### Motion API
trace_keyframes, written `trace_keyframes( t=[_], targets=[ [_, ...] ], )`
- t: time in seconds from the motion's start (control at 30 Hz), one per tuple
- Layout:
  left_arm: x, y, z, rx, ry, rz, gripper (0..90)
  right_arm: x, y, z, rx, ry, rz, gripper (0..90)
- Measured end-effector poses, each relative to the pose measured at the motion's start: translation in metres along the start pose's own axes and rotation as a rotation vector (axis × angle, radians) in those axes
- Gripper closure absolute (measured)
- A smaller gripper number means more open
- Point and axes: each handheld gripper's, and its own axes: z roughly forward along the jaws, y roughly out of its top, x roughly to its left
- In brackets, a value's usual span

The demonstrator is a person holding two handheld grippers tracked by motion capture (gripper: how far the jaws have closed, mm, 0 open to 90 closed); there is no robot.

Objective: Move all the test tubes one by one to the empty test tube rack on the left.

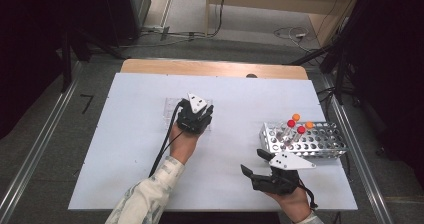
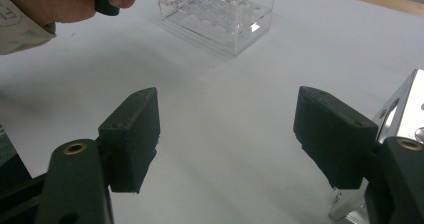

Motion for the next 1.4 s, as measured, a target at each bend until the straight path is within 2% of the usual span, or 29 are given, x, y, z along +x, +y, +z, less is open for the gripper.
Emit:
trace_keyframes(
  t=[0.13,0.3,0.43,0.53,0.6,0.73,0.97,1.13,1.4],
  targets=[
    [0.000,0.001,-0.004,-0.012,-0.016,-0.015,64.9,-0.001,0.000,0.000,0.001,-0.004,-0.001,25.3],
    [0.001,0.000,-0.017,-0.055,-0.020,-0.029,47.8,-0.005,0.000,-0.007,-0.025,-0.030,0.022,27.1],
    [0.002,-0.010,-0.030,-0.041,-0.014,-0.040,33.3,-0.012,-0.001,-0.011,-0.032,-0.074,0.030,29.0],
    [0.003,-0.018,-0.041,-0.037,-0.028,-0.055,26.3,-0.020,-0.003,-0.013,-0.038,-0.109,0.053,29.6],
    [0.005,-0.024,-0.049,-0.035,-0.042,-0.068,25.1,-0.024,-0.004,-0.015,-0.044,-0.128,0.065,29.8],
    [0.008,-0.030,-0.061,-0.035,-0.050,-0.067,24.1,-0.029,-0.005,-0.019,-0.050,-0.152,0.080,29.8],
    [0.017,-0.039,-0.081,-0.044,-0.024,-0.078,22.2,-0.038,-0.008,-0.027,-0.054,-0.178,0.094,30.1],
    [0.021,-0.043,-0.088,-0.047,-0.012,-0.082,21.5,-0.046,-0.011,-0.035,-0.065,-0.206,0.112,30.7],
    [0.025,-0.046,-0.090,-0.047,0.011,-0.085,20.2,-0.063,-0.018,-0.047,-0.080,-0.284,0.154,31.6]
  ],
)
